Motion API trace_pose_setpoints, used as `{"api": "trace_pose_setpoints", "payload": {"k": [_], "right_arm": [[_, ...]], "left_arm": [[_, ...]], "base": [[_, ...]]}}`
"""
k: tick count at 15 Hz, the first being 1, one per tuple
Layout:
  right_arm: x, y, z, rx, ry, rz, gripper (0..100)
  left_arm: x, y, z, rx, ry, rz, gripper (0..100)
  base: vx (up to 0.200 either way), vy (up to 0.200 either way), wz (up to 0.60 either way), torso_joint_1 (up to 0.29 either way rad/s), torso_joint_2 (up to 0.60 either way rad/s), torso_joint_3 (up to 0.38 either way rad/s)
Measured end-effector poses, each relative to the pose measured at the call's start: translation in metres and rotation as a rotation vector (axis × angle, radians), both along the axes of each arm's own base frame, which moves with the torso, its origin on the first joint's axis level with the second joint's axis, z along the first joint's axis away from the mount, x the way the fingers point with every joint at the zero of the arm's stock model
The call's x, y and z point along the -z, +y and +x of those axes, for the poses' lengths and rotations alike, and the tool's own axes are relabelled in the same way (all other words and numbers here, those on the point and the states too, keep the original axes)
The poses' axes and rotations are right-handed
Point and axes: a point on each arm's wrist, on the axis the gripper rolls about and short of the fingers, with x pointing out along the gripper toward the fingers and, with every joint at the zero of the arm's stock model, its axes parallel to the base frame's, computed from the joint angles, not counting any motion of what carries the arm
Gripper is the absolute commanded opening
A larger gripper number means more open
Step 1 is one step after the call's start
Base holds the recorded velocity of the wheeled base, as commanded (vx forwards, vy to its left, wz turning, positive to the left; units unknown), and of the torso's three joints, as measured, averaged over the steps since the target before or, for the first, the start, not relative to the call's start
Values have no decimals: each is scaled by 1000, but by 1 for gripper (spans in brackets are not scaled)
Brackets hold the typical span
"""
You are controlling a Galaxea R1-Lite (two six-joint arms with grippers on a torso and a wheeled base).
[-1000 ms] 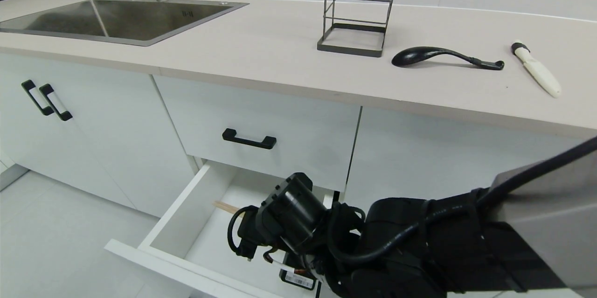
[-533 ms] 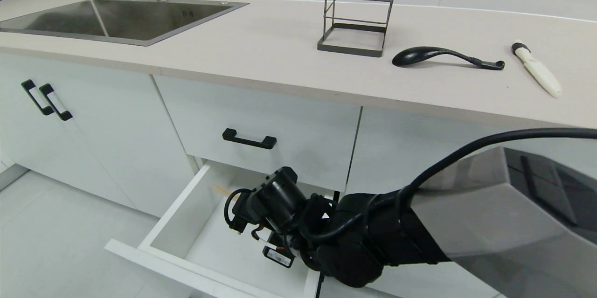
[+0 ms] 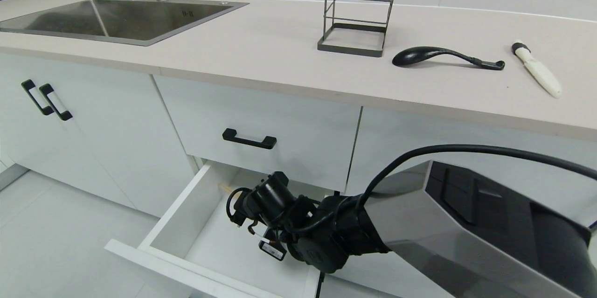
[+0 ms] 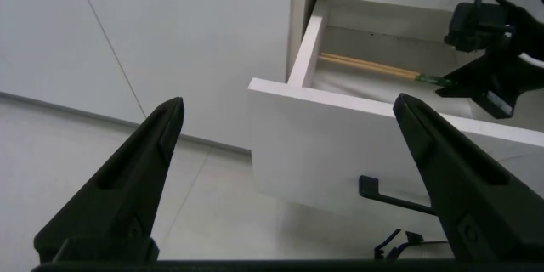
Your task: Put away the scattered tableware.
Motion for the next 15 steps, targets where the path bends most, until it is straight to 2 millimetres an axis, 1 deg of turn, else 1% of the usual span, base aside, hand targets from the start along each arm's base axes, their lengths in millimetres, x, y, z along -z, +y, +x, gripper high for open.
{"api": "trace_pose_setpoints", "payload": {"k": [3, 10, 11, 15], "right_arm": [[12, 5, 3, -6, 10, -2, 0], [21, 9, 4, -31, 26, -7, 0], [21, 9, 4, -44, 29, -6, 100], [20, 12, 3, -70, 33, 11, 100]], "left_arm": [[0, 0, 0, 0, 0, 0, 100], [0, 0, 0, 0, 0, 0, 100], [0, 0, 0, 0, 0, 0, 100], [0, 0, 0, 0, 0, 0, 100]], "base": [[0, 0, 0, 0, 0, 0], [0, 0, 0, 0, 0, 0], [0, 0, 0, 0, 0, 0], [0, 0, 0, 0, 0, 0]]}}
